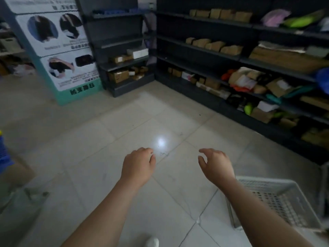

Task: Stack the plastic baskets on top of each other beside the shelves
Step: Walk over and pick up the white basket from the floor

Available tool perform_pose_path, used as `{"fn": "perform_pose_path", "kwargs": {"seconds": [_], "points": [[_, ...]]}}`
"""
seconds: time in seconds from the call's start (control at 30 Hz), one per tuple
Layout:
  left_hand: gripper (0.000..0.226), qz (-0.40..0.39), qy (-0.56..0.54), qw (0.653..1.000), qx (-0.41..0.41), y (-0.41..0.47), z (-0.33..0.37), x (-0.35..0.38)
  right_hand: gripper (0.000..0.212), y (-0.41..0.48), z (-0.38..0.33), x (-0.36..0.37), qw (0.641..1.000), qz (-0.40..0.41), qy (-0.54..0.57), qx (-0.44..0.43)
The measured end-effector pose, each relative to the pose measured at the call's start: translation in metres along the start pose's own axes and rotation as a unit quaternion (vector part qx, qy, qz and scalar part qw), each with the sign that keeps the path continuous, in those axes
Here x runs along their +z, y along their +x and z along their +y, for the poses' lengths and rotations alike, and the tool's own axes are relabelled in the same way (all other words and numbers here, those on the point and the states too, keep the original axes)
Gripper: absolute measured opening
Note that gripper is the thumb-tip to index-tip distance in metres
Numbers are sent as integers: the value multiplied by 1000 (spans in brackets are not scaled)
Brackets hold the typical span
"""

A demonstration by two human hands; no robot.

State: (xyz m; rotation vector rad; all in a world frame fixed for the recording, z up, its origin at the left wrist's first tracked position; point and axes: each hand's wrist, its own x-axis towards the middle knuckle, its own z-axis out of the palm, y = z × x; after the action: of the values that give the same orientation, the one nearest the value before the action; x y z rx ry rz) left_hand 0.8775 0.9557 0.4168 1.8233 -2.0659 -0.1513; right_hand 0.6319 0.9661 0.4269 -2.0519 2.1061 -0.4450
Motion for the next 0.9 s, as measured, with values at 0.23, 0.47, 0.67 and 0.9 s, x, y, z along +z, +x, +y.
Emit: {"fn": "perform_pose_path", "kwargs": {"seconds": [0.23, 0.47, 0.67, 0.9], "points": [[43, -71, -30, 987, 141, 105, 46, 41, 34, 21, 47, -15, 986, 36, -9, 161], [47, -156, -69, 954, 247, 162, 120, 88, 31, 4, 108, -25, 944, 72, -25, 322], [47, -181, -76, 925, 324, 201, 198, 132, 32, 9, 171, -31, 914, 90, -28, 394], [33, -204, -53, 899, 384, 261, 314, 187, 33, 40, 269, -47, 884, 107, -16, 454]]}}
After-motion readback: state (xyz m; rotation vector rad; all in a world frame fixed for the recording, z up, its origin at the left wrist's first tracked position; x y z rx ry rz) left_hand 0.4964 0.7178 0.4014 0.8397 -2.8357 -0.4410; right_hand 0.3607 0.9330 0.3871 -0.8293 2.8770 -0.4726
